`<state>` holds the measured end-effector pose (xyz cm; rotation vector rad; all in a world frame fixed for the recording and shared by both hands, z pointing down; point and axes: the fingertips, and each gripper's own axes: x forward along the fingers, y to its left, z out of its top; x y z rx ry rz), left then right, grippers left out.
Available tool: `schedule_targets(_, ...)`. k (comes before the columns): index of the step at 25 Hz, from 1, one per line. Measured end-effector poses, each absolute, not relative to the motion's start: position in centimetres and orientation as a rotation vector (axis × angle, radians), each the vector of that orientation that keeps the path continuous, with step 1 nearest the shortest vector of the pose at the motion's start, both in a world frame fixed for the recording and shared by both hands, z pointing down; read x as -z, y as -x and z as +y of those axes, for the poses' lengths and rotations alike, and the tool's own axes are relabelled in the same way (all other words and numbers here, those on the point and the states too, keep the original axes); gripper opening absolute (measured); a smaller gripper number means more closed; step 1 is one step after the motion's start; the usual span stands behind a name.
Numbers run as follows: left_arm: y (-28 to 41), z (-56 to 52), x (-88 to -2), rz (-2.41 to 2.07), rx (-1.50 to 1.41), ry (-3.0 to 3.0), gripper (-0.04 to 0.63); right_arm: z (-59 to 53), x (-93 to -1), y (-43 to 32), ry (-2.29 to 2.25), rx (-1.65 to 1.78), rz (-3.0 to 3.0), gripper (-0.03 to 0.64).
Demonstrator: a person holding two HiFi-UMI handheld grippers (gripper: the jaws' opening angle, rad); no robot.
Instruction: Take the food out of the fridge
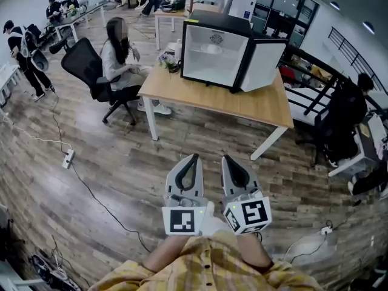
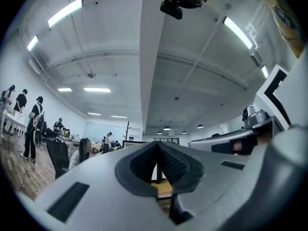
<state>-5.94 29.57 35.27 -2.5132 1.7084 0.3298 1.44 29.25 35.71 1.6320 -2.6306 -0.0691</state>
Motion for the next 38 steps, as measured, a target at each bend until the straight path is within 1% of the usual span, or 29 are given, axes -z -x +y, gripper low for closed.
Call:
schedule_targets(7,6.5,24.0,-36.7,1.681,-0.254,2.519,0.008,23.4,-36.7,-0.7,-1.65,0.063,-2.649,0.002)
schedule_targets(15,6.6,13.3,-36.1,1.697,-0.175,2.497,0.008,11.9,-35.6,-0.6,-1.636,0.029,-2.703,0.002)
schedule_targets(25,3.3,0.4,-36.6,1.706,-0.113,2.544,0.008,-1.1,-35.2,-3.5,-1.616,0.0,-2.711,0.002)
schedule_targets(33,1.5,-5.7,-36.6,1.724,-0.098,2.514,0.008,-7.1,-36.5,-5.1,-1.608,-0.053,-2.734,0.002)
schedule_targets(38,1.5,-7.7,-37.2,1.751,-0.077,2.51,0.008,-9.1,-37.4,-4.6,-1.574,-0.091,-2.74,0.002)
